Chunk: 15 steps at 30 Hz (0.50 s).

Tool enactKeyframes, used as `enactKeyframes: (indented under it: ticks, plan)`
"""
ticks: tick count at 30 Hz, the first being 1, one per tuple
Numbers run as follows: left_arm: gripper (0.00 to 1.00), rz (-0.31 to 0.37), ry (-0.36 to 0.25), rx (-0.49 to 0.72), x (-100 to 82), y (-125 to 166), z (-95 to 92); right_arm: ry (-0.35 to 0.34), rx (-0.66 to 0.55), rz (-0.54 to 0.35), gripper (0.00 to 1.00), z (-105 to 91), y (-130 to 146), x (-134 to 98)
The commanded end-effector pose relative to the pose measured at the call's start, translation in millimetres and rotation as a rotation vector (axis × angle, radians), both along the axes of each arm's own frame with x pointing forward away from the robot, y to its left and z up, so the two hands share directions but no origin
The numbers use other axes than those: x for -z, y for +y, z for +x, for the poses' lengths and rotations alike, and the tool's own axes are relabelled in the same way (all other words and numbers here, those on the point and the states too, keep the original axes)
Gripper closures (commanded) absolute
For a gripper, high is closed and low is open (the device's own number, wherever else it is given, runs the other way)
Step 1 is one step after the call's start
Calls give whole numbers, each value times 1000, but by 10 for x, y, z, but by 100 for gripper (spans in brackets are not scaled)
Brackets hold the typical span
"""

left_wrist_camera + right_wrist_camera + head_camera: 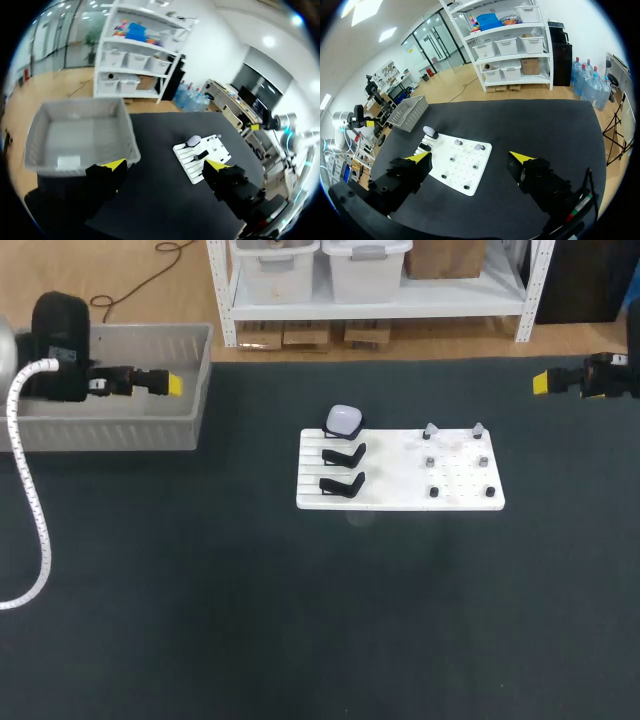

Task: Pick up each earbud case from the left stands, insert the matching earbuds, close the lid, and place the case in the box.

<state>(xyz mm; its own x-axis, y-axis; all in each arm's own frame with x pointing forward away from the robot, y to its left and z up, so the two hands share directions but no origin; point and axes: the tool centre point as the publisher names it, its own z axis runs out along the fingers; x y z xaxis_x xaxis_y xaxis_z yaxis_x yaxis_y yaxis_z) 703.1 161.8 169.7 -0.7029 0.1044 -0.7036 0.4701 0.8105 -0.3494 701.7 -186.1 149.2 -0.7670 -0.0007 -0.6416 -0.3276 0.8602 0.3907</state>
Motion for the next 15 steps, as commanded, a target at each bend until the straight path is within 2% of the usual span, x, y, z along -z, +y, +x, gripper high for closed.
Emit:
enactKeyframes:
  ticks: [1,6,9,12,15]
  plan:
    - [0,-96,-111,232,13,-5,81,0,1,-2,0,-4,0,-4]
    - [0,-98,-205,444,-107,-149,163,0,1,-2,0,-4,0,-4]
    - [0,-51,-256,578,-181,-253,205,0,1,-2,0,-4,0,-4]
    - [0,-35,-273,667,-171,-351,275,0,1,-2,0,-4,0,-4]
    - [0,19,-302,748,-100,-449,311,0,1,-2,0,-4,0,-4]
